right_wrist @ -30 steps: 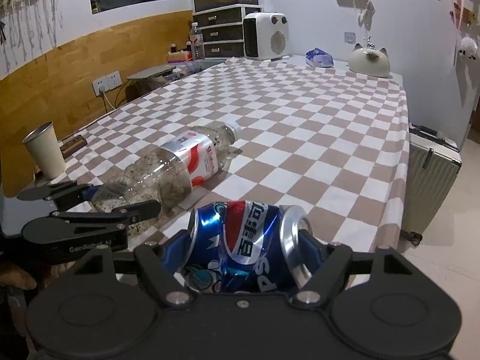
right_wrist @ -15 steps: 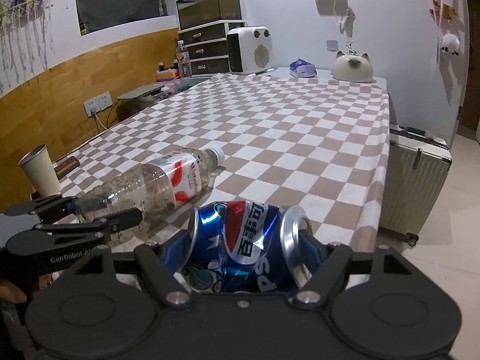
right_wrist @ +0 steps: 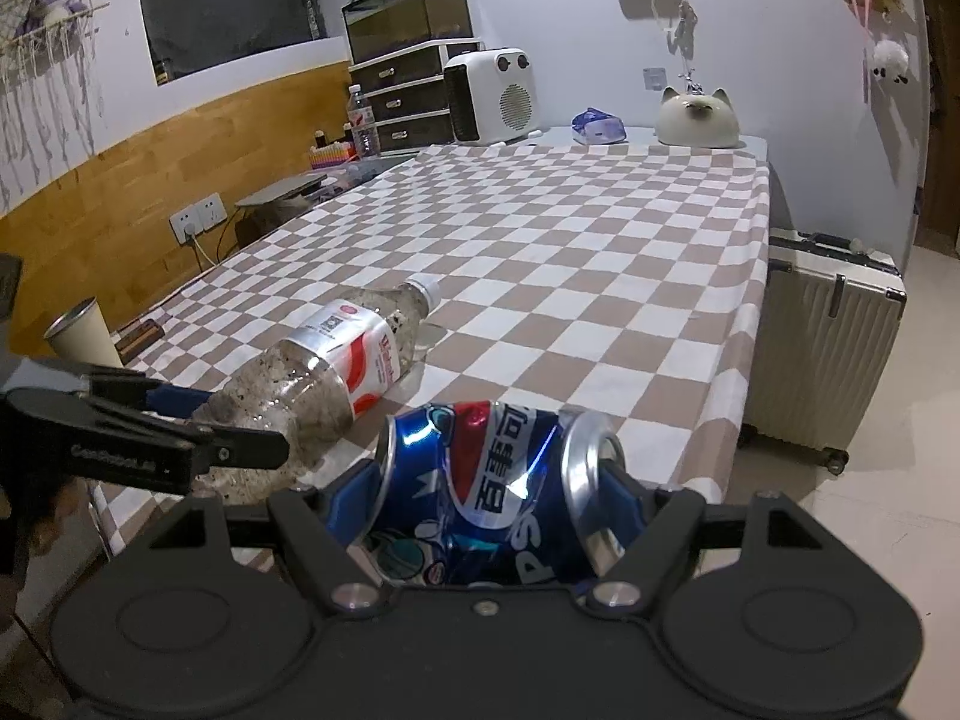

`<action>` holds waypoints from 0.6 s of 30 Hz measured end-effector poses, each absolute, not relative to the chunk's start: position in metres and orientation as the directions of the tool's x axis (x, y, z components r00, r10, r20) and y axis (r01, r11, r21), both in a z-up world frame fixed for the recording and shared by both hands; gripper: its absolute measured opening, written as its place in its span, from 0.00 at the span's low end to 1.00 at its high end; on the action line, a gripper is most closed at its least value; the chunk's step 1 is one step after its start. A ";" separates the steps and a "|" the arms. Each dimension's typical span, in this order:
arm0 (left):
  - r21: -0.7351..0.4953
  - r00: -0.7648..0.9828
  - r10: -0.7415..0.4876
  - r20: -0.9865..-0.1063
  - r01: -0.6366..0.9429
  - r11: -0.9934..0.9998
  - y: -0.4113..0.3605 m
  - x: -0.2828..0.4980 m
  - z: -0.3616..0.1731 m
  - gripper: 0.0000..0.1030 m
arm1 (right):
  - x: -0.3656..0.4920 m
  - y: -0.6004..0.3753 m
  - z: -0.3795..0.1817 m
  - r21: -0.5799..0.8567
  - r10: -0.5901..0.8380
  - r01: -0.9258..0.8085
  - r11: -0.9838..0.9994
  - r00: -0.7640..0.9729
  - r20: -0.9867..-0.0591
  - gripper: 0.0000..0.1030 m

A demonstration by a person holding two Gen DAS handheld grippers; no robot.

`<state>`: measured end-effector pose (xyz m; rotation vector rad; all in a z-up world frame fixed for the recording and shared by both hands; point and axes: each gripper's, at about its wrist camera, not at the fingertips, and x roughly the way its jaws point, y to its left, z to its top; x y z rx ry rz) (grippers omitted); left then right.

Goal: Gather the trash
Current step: 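Lift the water bottle with the left tool while the right tool lifts the Pepsi can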

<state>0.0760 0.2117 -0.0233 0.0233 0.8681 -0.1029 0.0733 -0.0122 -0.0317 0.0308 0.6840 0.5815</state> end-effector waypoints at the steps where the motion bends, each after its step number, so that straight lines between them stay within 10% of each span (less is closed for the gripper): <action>1: -0.016 0.631 -0.075 -0.772 0.099 0.995 0.212 0.078 -0.024 0.69 | 0.073 -0.013 -0.032 0.218 0.520 -0.497 0.840 0.622 -0.586 0.76; 18: -0.064 0.713 -0.078 -0.697 0.047 0.997 0.209 0.071 -0.024 0.60 | 0.079 -0.023 -0.036 0.251 0.544 -0.503 0.827 0.605 -0.581 0.76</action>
